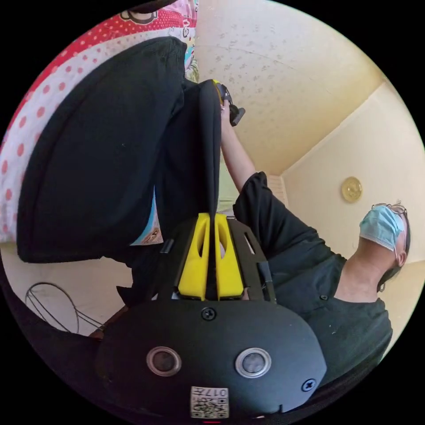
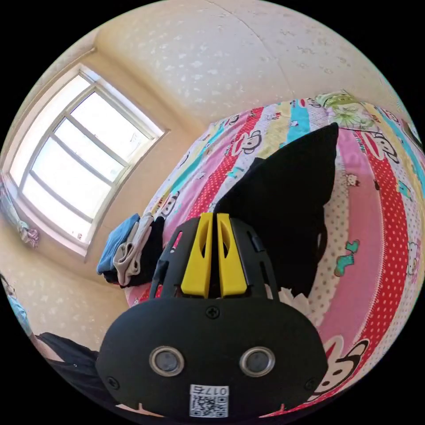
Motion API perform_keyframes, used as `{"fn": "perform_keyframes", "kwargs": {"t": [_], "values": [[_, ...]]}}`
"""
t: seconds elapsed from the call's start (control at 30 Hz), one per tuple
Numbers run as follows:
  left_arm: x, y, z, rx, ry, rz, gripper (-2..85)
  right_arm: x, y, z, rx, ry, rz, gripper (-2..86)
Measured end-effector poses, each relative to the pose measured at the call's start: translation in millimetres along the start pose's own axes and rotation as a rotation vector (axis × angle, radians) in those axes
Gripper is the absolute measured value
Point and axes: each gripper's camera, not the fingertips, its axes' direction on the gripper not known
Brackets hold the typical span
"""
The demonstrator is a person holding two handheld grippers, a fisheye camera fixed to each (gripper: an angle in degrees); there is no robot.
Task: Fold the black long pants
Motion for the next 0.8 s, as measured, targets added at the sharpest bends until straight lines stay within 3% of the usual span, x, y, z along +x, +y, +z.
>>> {"fn": "perform_keyframes", "kwargs": {"t": [0.13, 0.27, 0.43, 0.53, 0.6, 0.7, 0.8], "values": [[-10.1, 24.3, -57.1, 0.161, -0.11, -0.059, -0.6, -44.9, -0.3, 95.7, -0.094, -0.039, -0.002, 2.7], [-19.3, 34.7, -76.5, 0.181, -0.334, -0.149, 0.1, -52.0, 42.6, 150.8, -0.123, -0.099, 0.116, 3.8], [-9.4, 40.2, -80.5, 0.173, -0.488, -0.169, 7.7, -77.1, 123.3, 101.8, -0.166, -0.175, -0.002, 6.2], [15.4, 34.7, -82.5, 0.206, -0.662, -0.068, 10.6, -85.5, 204.8, 31.5, -0.166, 0.034, -0.056, 7.2], [30.9, 28.2, -86.7, 0.263, -0.75, 0.02, 11.0, -76.2, 280.9, -17.6, -0.13, 0.148, 0.042, 7.7], [36.3, 3.4, -85.2, 0.274, -0.773, 0.108, 11.2, -66.7, 367.4, -48.2, -0.114, 0.068, 0.184, 8.1], [19.1, -30.8, -61.8, 0.172, -0.764, 0.103, 11.0, -75.7, 416.1, -51.9, -0.076, -0.029, 0.202, 8.6]]}}
